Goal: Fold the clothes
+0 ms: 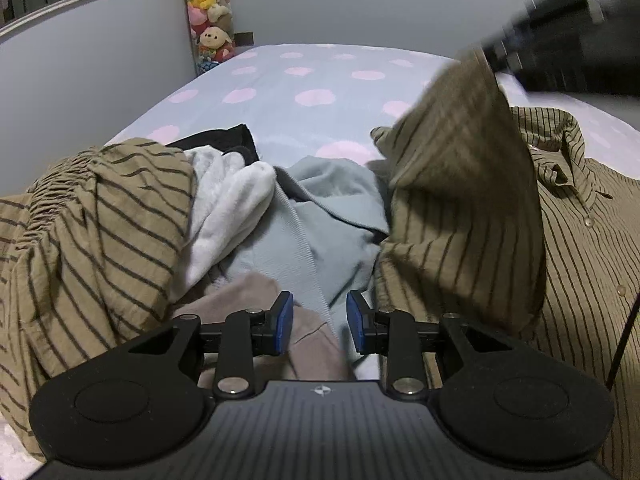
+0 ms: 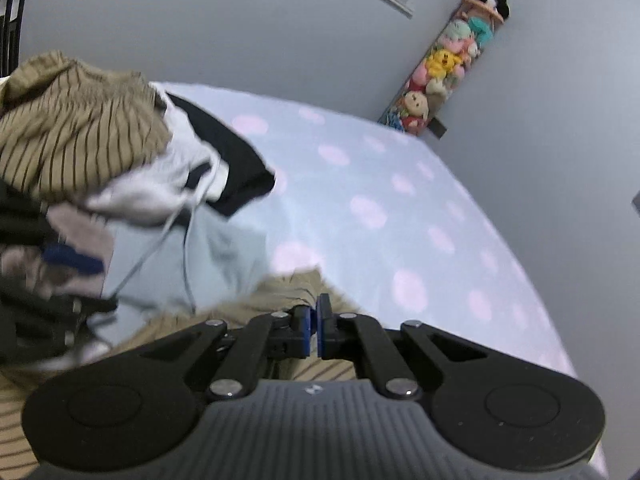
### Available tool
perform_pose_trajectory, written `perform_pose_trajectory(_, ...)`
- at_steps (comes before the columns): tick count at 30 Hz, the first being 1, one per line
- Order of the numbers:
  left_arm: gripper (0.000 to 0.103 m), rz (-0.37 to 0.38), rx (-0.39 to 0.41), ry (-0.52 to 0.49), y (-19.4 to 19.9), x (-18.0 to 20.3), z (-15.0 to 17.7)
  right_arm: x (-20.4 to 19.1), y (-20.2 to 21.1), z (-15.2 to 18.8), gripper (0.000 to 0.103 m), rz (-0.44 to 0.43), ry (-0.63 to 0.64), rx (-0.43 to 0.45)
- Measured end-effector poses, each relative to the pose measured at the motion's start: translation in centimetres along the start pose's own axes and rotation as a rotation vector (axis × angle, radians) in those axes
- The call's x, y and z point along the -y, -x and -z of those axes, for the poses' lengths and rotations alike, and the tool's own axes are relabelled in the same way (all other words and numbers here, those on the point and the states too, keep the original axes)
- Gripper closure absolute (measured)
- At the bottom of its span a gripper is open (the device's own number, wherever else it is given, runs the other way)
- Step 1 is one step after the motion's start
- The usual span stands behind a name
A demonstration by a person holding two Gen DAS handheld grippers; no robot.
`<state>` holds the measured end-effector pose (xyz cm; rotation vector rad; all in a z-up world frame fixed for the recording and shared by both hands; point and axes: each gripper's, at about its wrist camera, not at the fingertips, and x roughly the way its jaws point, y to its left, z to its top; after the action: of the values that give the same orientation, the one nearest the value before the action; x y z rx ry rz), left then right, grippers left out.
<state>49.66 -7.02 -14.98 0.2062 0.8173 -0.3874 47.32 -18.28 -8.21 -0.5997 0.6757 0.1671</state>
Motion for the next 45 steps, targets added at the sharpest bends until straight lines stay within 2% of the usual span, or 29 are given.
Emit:
perform_pose_trajectory(9,0.076,-0.011,-0.020,0.032,1.1,-2.2,-0.1,-0.9,-0.3,-7.9,0.100,-0.050,0.046,0.001)
perform_pose_trajectory(16,0.076,-0.022,-0.011,0.101,2.0,-5.1,0.1,-1.8,-3.9,-12.8,0.100,-0.080,-0.025,0.004)
perform_pose_trajectory(23,0.076,0.009,0.001,0.146,2.1,-6.6,0.3,-2.4,-8.7,-15.2,0.100,-0.067,-0.069,-0.008)
perform_pose_trajectory(30,0.076,0.069,0.011,0.189,2.5,-8.2,0.7,-3.0,-12.7,-15.1,0.095,-0.169,-0.148,-0.076)
perform_pose_trajectory(32,0.076,0.100,0.017,0.218,2.8,-8.9,0.8,-3.1,-12.9,-15.0,0.074,-0.194,-0.163,-0.082)
perform_pose_trajectory(33,0.076,0.113,0.021,0.232,3.0,-9.4,0.9,-3.1,-12.8,-15.0,0.070,-0.196,-0.166,-0.078)
perform_pose_trajectory(37,0.075,0.167,0.039,0.267,4.0,-10.5,0.8,-2.3,-11.4,-14.7,0.070,-0.203,-0.183,-0.064)
perform_pose_trajectory(40,0.062,0.207,0.061,0.286,4.8,-11.2,0.4,-1.3,-9.3,-13.3,0.068,-0.204,-0.200,-0.047)
perform_pose_trajectory(45,0.052,0.263,0.120,0.311,6.6,-11.9,0.0,0.6,-5.1,-8.6,0.067,-0.207,-0.275,-0.031)
